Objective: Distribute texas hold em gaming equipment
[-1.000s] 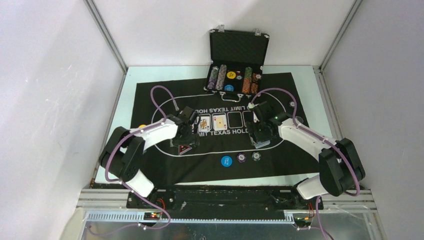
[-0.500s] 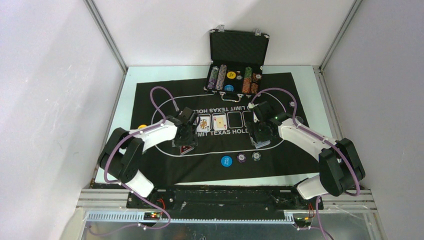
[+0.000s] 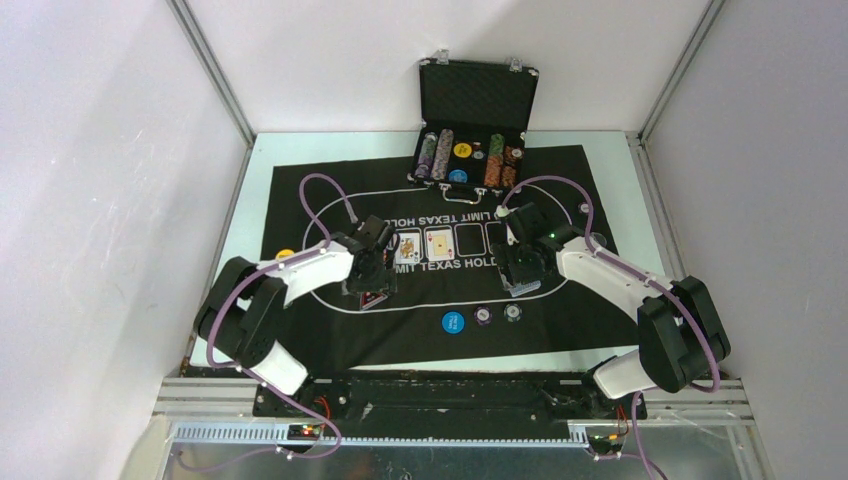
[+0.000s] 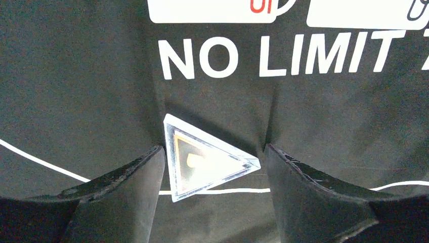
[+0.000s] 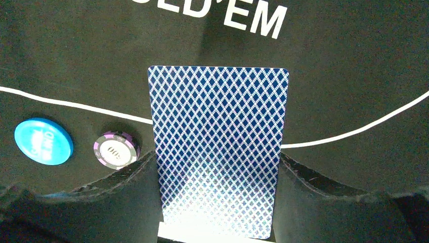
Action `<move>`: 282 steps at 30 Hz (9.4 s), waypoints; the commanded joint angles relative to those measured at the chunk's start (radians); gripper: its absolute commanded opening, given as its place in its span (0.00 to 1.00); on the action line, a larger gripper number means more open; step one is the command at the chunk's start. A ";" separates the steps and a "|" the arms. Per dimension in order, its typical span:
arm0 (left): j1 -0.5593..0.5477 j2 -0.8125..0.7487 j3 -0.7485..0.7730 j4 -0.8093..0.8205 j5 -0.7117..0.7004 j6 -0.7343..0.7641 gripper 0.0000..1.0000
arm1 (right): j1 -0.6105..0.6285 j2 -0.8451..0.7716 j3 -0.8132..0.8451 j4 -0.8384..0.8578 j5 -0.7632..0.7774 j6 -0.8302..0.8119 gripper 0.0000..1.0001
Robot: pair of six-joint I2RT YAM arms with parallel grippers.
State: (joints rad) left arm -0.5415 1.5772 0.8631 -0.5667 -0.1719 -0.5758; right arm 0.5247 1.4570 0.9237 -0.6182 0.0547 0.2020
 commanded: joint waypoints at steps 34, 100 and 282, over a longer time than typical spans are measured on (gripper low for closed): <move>-0.049 0.045 -0.010 -0.101 -0.022 -0.039 0.58 | 0.008 -0.001 0.003 0.026 0.027 0.002 0.00; 0.693 0.428 0.723 -0.152 -0.081 0.142 0.96 | 0.005 -0.058 -0.010 0.024 0.027 0.004 0.00; -0.050 -0.207 0.000 0.491 0.786 -0.022 0.13 | 0.194 -0.212 -0.013 0.072 -0.162 -0.125 0.00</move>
State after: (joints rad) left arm -0.5961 1.3998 0.8600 -0.0860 0.6052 -0.6189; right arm 0.7212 1.2716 0.9009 -0.5682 -0.1276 0.0681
